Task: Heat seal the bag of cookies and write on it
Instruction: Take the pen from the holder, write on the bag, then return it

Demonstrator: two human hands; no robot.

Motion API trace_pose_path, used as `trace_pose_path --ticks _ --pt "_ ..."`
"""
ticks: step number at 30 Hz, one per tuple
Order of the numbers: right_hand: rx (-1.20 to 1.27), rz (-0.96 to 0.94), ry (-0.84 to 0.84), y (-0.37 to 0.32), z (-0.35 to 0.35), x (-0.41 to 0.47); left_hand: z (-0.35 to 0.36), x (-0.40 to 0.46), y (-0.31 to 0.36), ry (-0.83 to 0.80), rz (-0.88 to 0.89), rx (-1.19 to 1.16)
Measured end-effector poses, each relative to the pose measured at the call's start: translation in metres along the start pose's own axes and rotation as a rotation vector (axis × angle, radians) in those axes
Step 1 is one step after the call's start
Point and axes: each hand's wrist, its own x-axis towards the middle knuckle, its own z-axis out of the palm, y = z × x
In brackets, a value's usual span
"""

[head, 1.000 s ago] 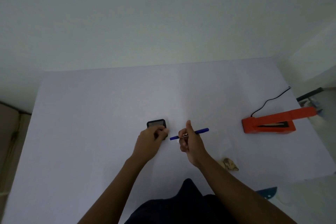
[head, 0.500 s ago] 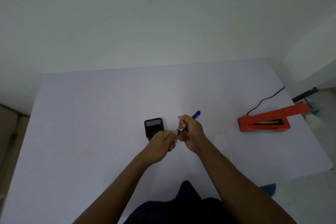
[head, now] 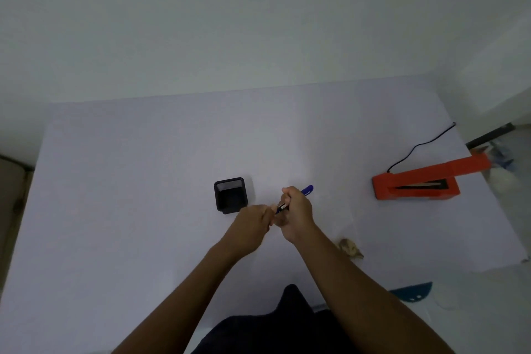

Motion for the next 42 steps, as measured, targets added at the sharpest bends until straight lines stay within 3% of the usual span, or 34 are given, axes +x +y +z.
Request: trace_pose_path --ticks 4,8,15,25,34,42 --pt "-0.029 0.07 0.144 0.004 -0.001 0.008 0.007 -0.002 -0.009 0.043 0.055 0.277" --pt "-0.033 0.058 0.278 -0.027 -0.039 0.036 0.007 -0.02 -0.025 0.153 -0.122 0.252" --pt "-0.284 -0.071 0.117 -0.04 -0.047 0.045 0.033 -0.018 -0.067 0.3 -0.303 0.188" --pt "-0.505 -0.044 0.008 0.009 -0.044 0.035 0.053 0.001 -0.099 0.277 -0.52 0.235" --pt "-0.591 -0.074 -0.004 0.012 -0.057 0.035 0.061 -0.001 -0.103 0.305 -0.51 0.306" --pt "-0.56 -0.186 0.036 0.007 -0.07 0.037 0.083 0.016 -0.066 0.348 -0.149 0.362"
